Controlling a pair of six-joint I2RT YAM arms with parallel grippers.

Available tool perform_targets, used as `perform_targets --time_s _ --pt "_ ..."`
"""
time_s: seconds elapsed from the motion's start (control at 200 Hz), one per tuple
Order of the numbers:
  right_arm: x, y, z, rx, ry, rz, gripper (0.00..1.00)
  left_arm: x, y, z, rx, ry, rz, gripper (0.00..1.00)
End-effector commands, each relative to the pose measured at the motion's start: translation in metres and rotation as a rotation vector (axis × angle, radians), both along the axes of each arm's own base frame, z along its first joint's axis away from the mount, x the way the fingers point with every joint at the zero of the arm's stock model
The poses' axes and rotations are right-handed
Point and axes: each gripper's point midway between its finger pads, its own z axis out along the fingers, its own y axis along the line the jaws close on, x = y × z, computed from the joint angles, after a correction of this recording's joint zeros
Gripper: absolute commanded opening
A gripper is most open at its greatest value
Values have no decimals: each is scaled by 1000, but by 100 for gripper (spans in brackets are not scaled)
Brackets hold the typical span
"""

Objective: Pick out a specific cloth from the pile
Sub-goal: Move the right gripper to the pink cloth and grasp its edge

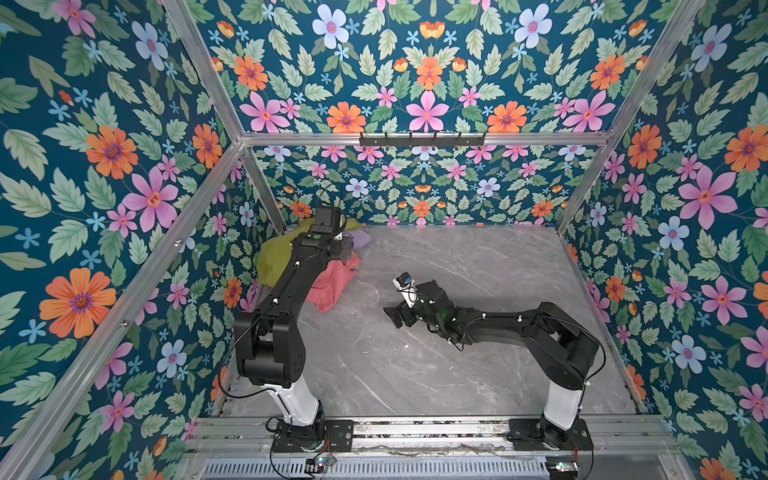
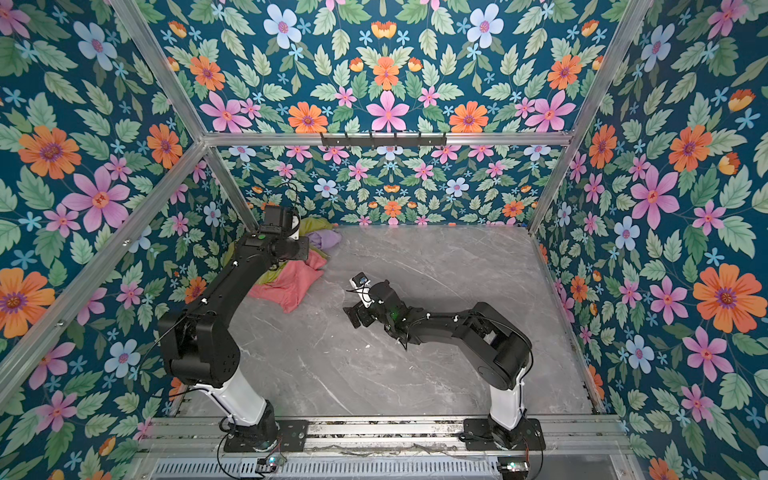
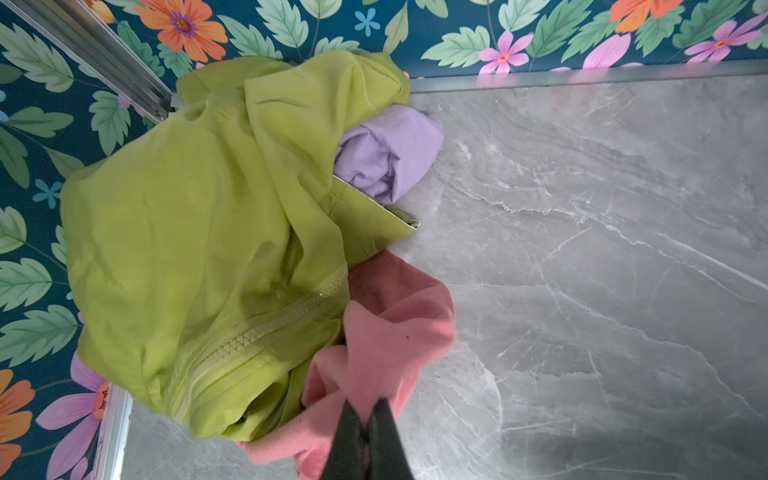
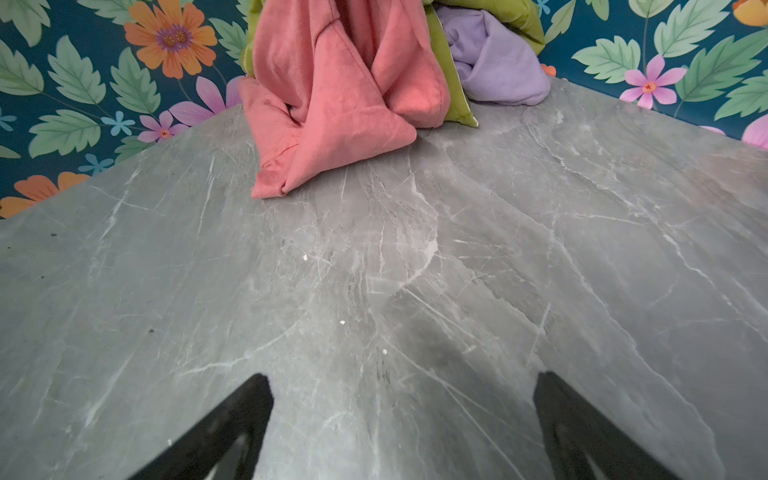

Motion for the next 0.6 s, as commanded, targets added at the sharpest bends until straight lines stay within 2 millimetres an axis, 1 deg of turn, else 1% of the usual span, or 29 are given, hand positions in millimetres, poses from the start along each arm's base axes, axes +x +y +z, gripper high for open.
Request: perform_targets --time_s 0.0,0.11,0.27,0.41,0.595 --pt "0 5 9 34 -38 20 99 1 -6 16 -34 -33 -17 0" --pt "1 8 12 49 -48 31 99 0 -7 28 -57 -54 -20 0" --pt "2 19 20 94 -77 66 99 -2 -10 39 -81 -76 -28 0" --pt "6 36 31 157 -120 112 98 -4 -12 42 -95 -79 -31 0" --pt "13 64 43 272 -188 186 91 -8 -15 42 -119 -81 -39 0"
